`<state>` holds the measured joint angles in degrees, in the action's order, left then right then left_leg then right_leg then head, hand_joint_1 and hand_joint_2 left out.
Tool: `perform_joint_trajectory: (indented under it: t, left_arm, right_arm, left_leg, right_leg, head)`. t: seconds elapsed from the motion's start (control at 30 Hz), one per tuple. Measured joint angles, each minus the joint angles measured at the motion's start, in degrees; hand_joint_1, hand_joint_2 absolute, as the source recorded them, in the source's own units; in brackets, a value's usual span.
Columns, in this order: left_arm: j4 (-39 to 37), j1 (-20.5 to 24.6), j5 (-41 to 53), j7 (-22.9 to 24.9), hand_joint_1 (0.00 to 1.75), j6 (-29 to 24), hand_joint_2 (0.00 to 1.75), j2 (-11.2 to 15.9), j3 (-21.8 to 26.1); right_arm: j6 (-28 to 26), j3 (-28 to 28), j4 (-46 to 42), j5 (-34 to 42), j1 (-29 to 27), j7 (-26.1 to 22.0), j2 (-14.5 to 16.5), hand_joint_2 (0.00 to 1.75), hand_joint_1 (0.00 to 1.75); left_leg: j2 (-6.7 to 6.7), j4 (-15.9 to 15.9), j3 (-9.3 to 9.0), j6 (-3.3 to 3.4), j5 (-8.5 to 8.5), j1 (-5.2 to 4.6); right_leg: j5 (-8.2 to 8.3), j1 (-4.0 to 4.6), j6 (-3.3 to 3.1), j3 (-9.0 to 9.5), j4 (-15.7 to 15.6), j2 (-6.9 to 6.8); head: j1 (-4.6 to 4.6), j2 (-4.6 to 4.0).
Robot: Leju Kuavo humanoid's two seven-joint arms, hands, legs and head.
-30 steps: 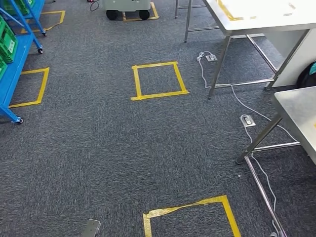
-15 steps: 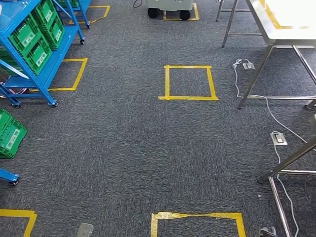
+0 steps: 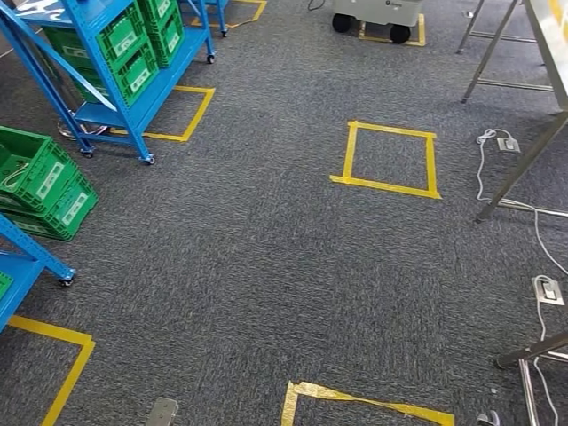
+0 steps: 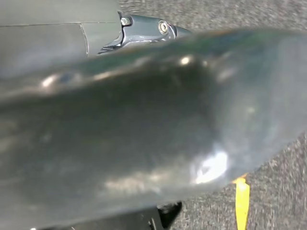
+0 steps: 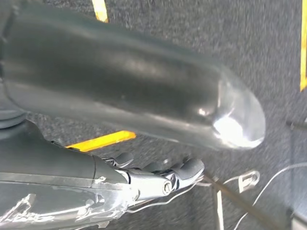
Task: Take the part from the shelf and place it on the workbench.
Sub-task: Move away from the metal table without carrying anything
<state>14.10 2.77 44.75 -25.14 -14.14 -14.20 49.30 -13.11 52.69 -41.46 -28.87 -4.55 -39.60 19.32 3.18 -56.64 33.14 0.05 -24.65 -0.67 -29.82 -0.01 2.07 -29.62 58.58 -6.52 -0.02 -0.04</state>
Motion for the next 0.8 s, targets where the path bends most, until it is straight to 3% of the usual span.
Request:
perform_joint_trajectory:
  t: [0.03,0.1,0.17,0.2,0.23,0.27,0.33,0.4,0.47,0.53,0.57,0.63,0.7,0.73,0.8]
  left_arm:
    - [0.0,-0.03,-0.13,-0.09,0.0,-0.04,0.0,-0.1,0.03]
    - [0.0,0.07,-0.31,-0.22,0.0,-0.1,0.0,-0.34,0.05]
    - [0.0,0.13,-0.35,-0.26,0.0,-0.1,0.0,-0.56,0.06]
    - [0.0,0.06,-0.36,-0.26,0.0,-0.1,0.0,-0.62,0.07]
    - [0.0,-0.01,-0.37,-0.26,0.0,-0.1,0.0,-0.66,0.08]
    - [0.0,-0.06,-0.37,-0.26,0.0,-0.1,0.0,-0.7,0.09]
    - [0.0,-0.01,-0.37,-0.27,0.0,-0.09,0.0,-0.77,0.1]
    - [0.0,0.04,-0.36,-0.32,0.0,-0.07,0.0,-0.84,0.13]
    - [0.0,-0.22,-0.34,-0.57,0.0,-0.07,0.0,-0.92,0.29]
    - [0.0,-0.58,-0.34,-1.25,0.0,-0.01,0.0,-0.97,0.58]
    - [0.0,-0.61,-0.37,-1.7,0.0,0.07,0.0,-0.95,0.73]
    - [0.0,-0.54,-0.69,-2.66,0.0,0.4,0.0,-0.8,1.17]
    - [0.0,-0.66,-1.68,-3.64,0.0,1.13,0.0,-0.32,1.97]
    - [0.0,-0.79,-2.26,-4.0,0.0,1.63,0.0,0.06,2.53]
    - [0.0,-0.99,-3.08,-4.31,0.0,2.57,0.0,0.86,3.66]
  right_arm:
    - [0.21,0.2,0.01,-0.28,0.14,0.0,-0.08,0.0,0.0]
    - [0.46,0.72,0.03,-0.62,0.19,0.0,-0.2,0.0,0.0]
    - [0.47,1.17,0.1,-0.74,0.06,0.0,-0.26,0.0,0.0]
    - [0.47,1.34,0.14,-0.77,0.04,0.0,-0.33,0.0,0.0]
    - [0.47,1.49,0.15,-0.79,0.05,0.0,-0.39,0.0,0.0]
    - [0.47,1.6,0.15,-0.8,0.08,0.0,-0.47,0.0,0.0]
    - [0.52,1.79,0.17,-0.88,0.15,0.0,-0.58,0.0,0.0]
    - [0.79,2.05,0.19,-1.38,0.24,0.0,-0.63,0.0,0.0]
    - [1.3,2.34,0.16,-2.52,0.32,0.0,-0.58,0.0,0.0]
    - [1.77,2.58,-0.13,-3.85,0.42,-0.01,-0.42,0.0,0.0]
    - [1.91,2.69,-0.28,-4.38,0.43,-0.02,-0.31,0.0,0.0]
    - [1.72,2.81,-0.44,-4.9,0.37,-0.02,-0.06,0.0,0.0]
    - [0.13,2.18,-0.37,-4.62,0.46,-0.02,0.19,0.0,0.0]
    - [-1.23,1.39,-0.24,-4.22,0.64,-0.02,0.34,0.0,0.0]
    - [-3.88,-1.01,0.26,-3.11,1.17,-0.02,0.72,0.0,0.0]
  left_leg:
    - [-0.74,0.11,-0.04,0.37,0.11,0.17]
    - [-2.26,0.17,-0.04,0.94,0.23,0.39]
    - [-4.01,0.15,-0.05,1.16,0.25,0.39]
    - [-4.91,0.13,-0.1,1.17,0.26,0.4]
    - [-5.82,0.11,-0.2,1.15,0.26,0.44]
    - [-6.73,0.07,-0.31,1.05,0.25,0.51]
    - [-8.36,-0.15,-0.36,0.59,0.21,0.6]
    - [-9.6,-0.22,-0.05,-0.14,0.38,0.65]
    - [-10.61,0.01,0.3,-0.89,0.76,0.83]
    - [-9.01,-1.23,1.03,-1.45,-0.18,0.78]
    - [-7.44,-3.44,2.09,-1.64,-1.6,0.69]
    - [-4.61,-10.97,5.69,-1.97,-5.42,0.61]
    - [-3.89,-16.39,8.26,-2.13,-6.99,0.64]
    - [-3.74,-16.07,8.04,-2.14,-6.14,0.64]
    - [-2.33,-9.46,4.46,-1.96,-2.36,0.55]
  right_leg:
    - [-1.02,-0.13,0.29,-0.57,1.48,1.51]
    - [-4.52,-0.26,0.67,-3.57,8.23,5.19]
    - [-7.11,-0.25,0.75,-7.31,15.54,6.32]
    - [-6.79,-0.26,0.72,-8.18,16.65,6.41]
    - [-5.27,-0.31,0.68,-7.93,15.35,6.53]
    - [-2.87,-0.42,0.66,-6.61,11.85,6.98]
    - [0.83,-0.88,0.7,-3.22,3.83,9.47]
    - [1.61,-1.02,0.45,-1.61,0.42,11.13]
    - [1.8,-0.86,-0.25,-1.37,0.22,10.26]
    - [2.13,-0.86,-1.04,-1.29,-0.03,9.01]
    - [2.22,-0.86,-1.36,-1.28,-0.17,8.27]
    - [2.16,-0.62,-1.74,-1.32,-0.21,6.58]
    - [2.05,-0.49,-1.9,-1.33,-0.21,4.76]
    - [2.0,-0.48,-1.95,-1.3,-0.21,3.98]
    - [1.88,-0.45,-1.86,-1.11,-0.21,2.71]
  head:
    - [0.13,0.01]
    - [0.48,0.01]
    - [0.62,0.0]
    - [0.63,0.0]
    - [0.62,0.0]
    - [0.62,0.0]
    - [0.61,0.01]
    - [0.56,0.01]
    - [0.54,0.0]
    - [0.33,0.0]
    - [0.18,0.0]
    - [-0.08,0.0]
    - [-0.09,0.0]
    - [-0.09,0.0]
    - [-0.11,0.0]
